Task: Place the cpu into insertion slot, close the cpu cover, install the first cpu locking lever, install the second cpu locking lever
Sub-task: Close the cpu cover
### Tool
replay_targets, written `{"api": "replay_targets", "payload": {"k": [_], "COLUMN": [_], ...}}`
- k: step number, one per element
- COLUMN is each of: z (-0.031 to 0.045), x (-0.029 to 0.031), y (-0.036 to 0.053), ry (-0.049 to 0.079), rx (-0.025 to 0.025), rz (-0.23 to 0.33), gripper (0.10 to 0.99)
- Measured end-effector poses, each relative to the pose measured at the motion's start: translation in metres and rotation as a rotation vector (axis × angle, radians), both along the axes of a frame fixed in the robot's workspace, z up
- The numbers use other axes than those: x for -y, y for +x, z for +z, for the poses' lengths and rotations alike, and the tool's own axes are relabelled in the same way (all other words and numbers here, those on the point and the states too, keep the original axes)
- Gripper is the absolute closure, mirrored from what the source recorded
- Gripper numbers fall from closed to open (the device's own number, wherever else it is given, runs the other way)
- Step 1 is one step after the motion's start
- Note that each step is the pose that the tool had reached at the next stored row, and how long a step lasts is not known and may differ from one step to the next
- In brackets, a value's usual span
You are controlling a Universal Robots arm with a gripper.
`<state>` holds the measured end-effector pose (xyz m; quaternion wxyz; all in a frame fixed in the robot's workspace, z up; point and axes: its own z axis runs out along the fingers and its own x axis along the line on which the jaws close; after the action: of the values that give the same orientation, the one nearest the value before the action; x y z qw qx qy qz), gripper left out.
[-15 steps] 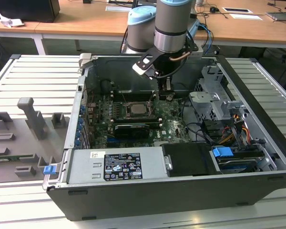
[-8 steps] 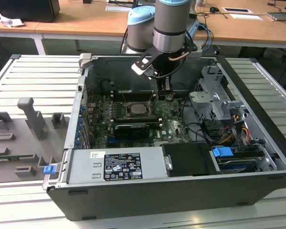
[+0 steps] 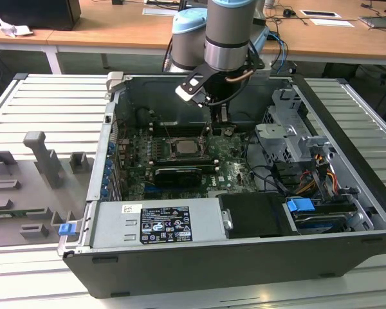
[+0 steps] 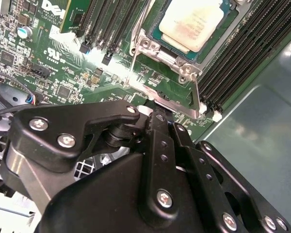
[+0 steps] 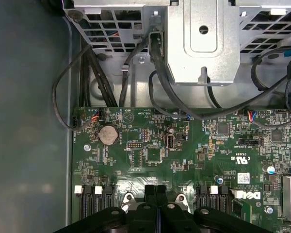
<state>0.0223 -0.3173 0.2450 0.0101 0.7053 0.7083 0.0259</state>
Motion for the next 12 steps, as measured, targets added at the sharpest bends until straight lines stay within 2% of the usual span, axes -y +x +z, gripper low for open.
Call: {"api": "replay_targets", "payload": {"k": [12], "z": [0.0], "x": [0.0], "y": [-0.0067], "ry": [0.0], "rx": [0.0], "rz": [0.0], "gripper": [0.98]}}
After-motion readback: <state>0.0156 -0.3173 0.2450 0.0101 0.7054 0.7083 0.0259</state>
